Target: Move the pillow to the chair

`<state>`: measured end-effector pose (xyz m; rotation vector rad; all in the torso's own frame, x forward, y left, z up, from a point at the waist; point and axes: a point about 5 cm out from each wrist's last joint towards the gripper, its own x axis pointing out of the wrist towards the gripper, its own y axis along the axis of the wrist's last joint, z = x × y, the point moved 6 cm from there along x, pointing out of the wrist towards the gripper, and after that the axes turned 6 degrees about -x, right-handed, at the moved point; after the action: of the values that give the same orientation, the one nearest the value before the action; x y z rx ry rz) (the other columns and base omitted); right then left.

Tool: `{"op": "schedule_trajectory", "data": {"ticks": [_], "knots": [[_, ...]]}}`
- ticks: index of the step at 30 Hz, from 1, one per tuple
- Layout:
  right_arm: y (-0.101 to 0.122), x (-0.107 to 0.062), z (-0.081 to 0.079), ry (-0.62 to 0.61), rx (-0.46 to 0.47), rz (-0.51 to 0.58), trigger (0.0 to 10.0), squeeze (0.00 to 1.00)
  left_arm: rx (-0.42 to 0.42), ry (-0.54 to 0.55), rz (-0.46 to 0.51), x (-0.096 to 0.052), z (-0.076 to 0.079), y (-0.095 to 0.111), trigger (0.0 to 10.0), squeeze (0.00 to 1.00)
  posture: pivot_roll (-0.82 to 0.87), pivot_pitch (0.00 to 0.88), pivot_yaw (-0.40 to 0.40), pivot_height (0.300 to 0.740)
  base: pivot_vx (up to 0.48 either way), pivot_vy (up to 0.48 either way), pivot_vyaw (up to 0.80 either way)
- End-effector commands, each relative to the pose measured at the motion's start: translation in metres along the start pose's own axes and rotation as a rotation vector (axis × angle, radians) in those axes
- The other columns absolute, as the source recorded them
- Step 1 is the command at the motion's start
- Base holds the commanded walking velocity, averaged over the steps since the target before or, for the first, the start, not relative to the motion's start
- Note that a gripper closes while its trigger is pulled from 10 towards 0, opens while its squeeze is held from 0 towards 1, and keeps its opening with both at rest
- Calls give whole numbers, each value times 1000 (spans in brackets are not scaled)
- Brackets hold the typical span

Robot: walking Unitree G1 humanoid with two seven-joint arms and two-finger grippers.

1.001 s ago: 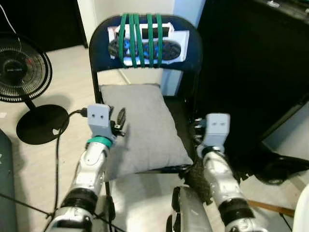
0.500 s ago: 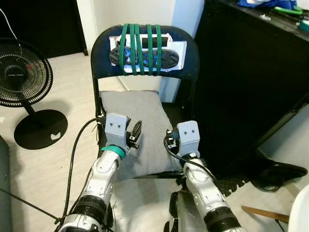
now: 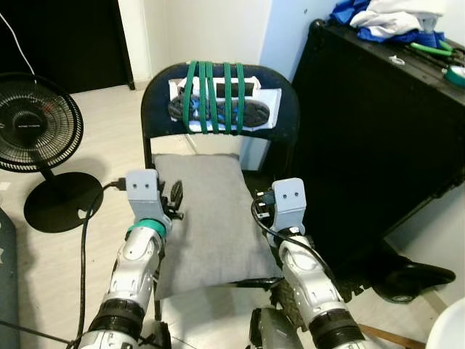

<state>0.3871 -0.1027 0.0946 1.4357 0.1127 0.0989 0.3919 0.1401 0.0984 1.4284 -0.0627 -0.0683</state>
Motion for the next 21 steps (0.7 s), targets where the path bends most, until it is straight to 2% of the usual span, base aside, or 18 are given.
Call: {"op": "schedule_trajectory", "data": {"ticks": [1, 3, 11, 19, 21], "knots": [[0, 0, 4, -16, 16, -5, 10000, 0, 32, -4, 7, -2, 1, 0, 10000, 0, -31, 5, -22, 686, 0, 0, 0], [-3, -1, 6, -25, 21, -12, 10000, 0, 61, -13, 13, -2, 3, 1, 10000, 0, -28, 0, -33, 696, 0, 0, 0], [-5, -2, 5, -23, 37, -23, 10000, 0, 78, 6, -17, -2, 1, -2, 10000, 0, -30, 0, -36, 721, 0, 0, 0], [-6, -1, 10, -30, 28, -26, 10000, 0, 64, 1, -36, 3, 7, -6, 10000, 0, -55, 0, -12, 740, 0, 0, 0], [-5, -1, 16, -55, 40, -25, 10000, 0, 69, -29, -36, 5, 15, -4, 10000, 0, -60, 0, -10, 740, 0, 0, 0]]}}
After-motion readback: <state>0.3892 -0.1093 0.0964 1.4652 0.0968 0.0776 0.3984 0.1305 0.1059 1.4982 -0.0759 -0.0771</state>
